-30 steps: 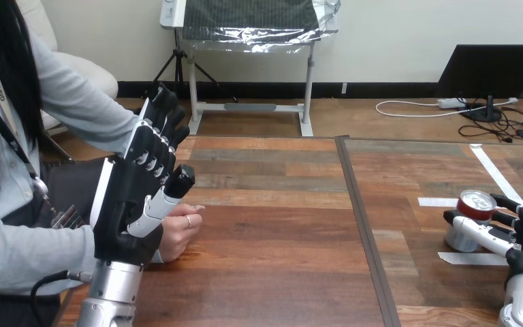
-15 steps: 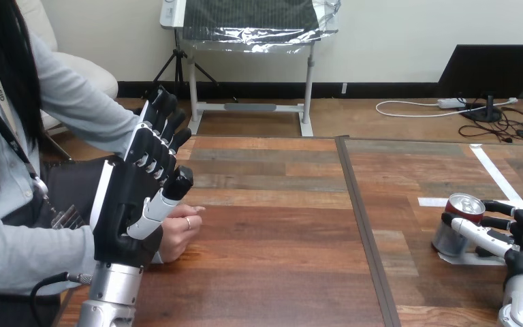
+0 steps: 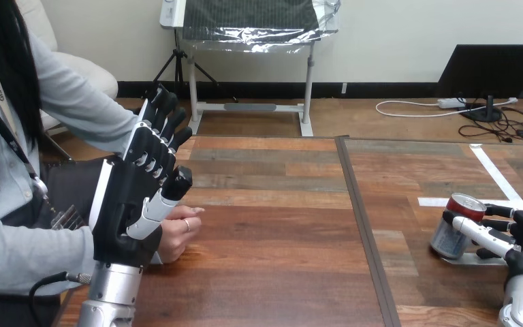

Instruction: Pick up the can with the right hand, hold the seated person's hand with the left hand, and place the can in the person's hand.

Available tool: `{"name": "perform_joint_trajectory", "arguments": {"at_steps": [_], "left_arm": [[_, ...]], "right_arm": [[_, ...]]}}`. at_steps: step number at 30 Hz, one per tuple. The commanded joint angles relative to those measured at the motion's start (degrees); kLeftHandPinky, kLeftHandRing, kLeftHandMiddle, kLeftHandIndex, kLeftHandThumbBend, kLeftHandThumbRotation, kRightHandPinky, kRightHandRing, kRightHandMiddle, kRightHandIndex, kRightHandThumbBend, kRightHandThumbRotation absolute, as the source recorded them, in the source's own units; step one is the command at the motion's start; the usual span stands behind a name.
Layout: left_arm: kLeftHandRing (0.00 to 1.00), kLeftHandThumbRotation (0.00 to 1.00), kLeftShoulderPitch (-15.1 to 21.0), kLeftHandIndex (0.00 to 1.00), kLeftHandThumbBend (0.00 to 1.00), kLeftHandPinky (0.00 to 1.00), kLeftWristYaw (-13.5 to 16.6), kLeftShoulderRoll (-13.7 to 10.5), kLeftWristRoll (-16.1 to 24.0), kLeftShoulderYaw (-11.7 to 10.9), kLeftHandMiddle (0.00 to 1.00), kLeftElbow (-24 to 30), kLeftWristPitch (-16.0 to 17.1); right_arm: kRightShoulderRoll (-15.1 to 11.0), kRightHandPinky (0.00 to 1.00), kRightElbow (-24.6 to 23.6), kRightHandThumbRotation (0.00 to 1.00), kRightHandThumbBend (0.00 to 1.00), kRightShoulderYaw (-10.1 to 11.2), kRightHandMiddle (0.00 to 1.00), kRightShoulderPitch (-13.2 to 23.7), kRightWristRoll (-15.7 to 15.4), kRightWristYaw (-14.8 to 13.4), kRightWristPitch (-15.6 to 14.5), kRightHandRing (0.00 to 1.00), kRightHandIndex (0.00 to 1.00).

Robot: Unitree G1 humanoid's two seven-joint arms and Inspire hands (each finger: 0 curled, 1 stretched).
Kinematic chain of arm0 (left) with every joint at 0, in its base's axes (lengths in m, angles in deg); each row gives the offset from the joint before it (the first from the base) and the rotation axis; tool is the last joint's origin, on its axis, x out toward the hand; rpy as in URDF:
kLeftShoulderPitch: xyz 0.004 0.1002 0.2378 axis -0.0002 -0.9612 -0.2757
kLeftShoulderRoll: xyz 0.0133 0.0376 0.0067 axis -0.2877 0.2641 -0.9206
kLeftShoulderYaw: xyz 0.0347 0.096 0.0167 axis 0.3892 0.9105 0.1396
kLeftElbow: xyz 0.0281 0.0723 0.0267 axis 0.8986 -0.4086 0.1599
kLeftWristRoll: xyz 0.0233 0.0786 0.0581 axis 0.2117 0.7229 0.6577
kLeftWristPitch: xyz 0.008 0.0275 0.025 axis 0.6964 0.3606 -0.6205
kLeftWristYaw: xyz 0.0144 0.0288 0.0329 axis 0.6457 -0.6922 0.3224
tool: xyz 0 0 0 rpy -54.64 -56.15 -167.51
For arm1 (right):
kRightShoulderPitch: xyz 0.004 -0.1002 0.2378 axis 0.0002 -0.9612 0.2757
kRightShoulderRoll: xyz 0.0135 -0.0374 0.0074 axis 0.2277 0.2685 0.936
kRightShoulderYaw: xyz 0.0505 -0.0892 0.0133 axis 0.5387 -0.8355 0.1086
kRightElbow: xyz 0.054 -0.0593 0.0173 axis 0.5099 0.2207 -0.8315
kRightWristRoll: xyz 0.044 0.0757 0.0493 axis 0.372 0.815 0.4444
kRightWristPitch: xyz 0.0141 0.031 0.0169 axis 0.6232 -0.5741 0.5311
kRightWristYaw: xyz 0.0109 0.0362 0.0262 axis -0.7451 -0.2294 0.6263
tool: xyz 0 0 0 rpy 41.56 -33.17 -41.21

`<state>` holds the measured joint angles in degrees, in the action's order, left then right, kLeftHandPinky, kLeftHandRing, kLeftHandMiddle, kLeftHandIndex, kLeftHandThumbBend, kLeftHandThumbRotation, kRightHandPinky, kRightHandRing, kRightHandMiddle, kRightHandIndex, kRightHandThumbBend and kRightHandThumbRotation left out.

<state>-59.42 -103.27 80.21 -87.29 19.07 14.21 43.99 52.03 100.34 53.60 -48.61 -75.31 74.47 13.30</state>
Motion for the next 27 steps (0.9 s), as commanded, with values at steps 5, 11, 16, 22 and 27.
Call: {"name": "perform_joint_trajectory", "arguments": {"at_steps": [5, 11, 16, 22, 27], "left_arm": [[0.94, 0.61, 2.6, 0.96, 1.0, 0.9, -0.05, 0.02, 0.27, 0.69, 0.96, 0.7, 1.08], [0.95, 0.61, 2.8, 0.96, 1.0, 0.9, -0.52, -0.05, 0.14, 0.74, 0.96, 0.32, 1.37], [0.95, 0.61, 2.99, 0.96, 1.0, 0.9, -1.25, 0.02, -0.4, 0.72, 0.97, -0.01, 1.3], [0.95, 0.61, 3.15, 0.96, 1.0, 0.9, -1.18, 0.19, -0.25, 0.59, 0.97, -0.29, 1.44], [0.95, 0.6, 3.12, 0.96, 1.0, 0.9, -1.58, 0.24, -0.61, 0.63, 0.97, -0.19, 0.91]], "right_arm": [[-1.02, 0.31, -1.04, 0.0, 0.84, 0.42, 0.45, 5.38, 0.46, -0.49, 2.14, 0.38, 0.49], [-1.04, 0.32, -1.43, 0.0, 0.84, 0.49, 0.46, 4.96, 0.48, -0.4, 4.32, 0.38, 0.5], [-0.93, 0.32, -1.62, 0.0, 0.84, 0.71, 0.46, 5.06, 0.76, -0.67, 4.46, 0.38, 0.5], [-0.97, 0.33, -1.82, 0.0, 0.84, 0.69, 0.47, 4.94, 0.84, -0.51, 5.49, 0.39, 0.5], [-1.07, 0.33, -1.97, 0.0, 0.84, 0.45, 0.47, 4.91, 0.54, -1.03, 5.72, 0.39, 0.5]]}}
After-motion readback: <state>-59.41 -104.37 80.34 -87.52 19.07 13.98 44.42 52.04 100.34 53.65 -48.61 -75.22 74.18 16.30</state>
